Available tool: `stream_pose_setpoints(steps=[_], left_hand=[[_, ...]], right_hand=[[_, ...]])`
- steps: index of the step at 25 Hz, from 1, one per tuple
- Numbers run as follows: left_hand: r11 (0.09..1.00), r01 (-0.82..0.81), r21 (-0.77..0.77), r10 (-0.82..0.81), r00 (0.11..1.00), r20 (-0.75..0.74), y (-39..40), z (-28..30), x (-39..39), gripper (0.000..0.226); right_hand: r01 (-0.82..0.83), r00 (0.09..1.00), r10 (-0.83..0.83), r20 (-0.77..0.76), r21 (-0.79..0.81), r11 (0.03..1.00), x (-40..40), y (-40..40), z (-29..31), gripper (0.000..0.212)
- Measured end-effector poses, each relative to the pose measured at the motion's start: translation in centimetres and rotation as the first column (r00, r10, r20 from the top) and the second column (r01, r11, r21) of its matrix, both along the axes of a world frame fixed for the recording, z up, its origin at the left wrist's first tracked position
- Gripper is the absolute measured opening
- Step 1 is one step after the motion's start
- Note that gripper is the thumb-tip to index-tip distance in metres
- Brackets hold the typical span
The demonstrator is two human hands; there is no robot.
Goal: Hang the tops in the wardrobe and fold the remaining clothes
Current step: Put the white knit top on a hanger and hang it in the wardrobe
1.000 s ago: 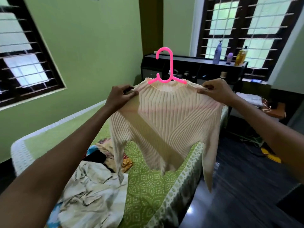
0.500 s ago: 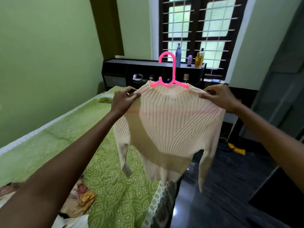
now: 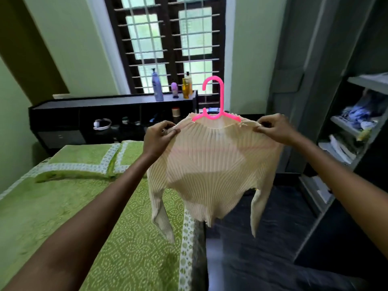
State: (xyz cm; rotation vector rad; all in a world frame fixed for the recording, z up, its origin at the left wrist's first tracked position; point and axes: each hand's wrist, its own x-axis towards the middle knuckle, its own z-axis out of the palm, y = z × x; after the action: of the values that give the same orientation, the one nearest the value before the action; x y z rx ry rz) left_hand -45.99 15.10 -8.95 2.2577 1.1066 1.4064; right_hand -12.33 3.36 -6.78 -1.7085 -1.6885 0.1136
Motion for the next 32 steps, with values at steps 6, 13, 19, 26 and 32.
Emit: stream_pose_setpoints(steps=[6,13,19,26,32], left_hand=[[0.987,0.158,0.027,-0.158,0.987,0.008,10.3,-1.2,11.7,0.015],[0.944,0.33,0.018,-0.331,0.941,0.071,21.0,-0.3,27.1,0.017],[0.873,0.484,0.056,-0.487,0.866,0.111,28.5,-1.2,40.6,0.015],[0.692,0.712,0.121,-0.722,0.686,0.089,34.3,0.0,57.3,0.015],[0.463,0.879,0.115,-0.886,0.46,0.057,33.6,2.6,69.3,0.015]], right_hand=[[0.139,0.983,-0.133,-0.125,0.036,0.99,8.6,5.6,-1.9,0.009],[0.328,0.937,-0.306,-0.17,0.124,0.937,19.7,11.5,0.0,0.005],[0.535,0.841,-0.51,-0.179,0.147,0.832,27.5,14.0,-0.5,0.013],[0.763,0.645,-0.748,-0.157,0.202,0.615,34.9,14.8,1.0,0.011],[0.91,0.358,-0.933,-0.014,0.23,0.346,36.0,12.5,2.8,0.014]])
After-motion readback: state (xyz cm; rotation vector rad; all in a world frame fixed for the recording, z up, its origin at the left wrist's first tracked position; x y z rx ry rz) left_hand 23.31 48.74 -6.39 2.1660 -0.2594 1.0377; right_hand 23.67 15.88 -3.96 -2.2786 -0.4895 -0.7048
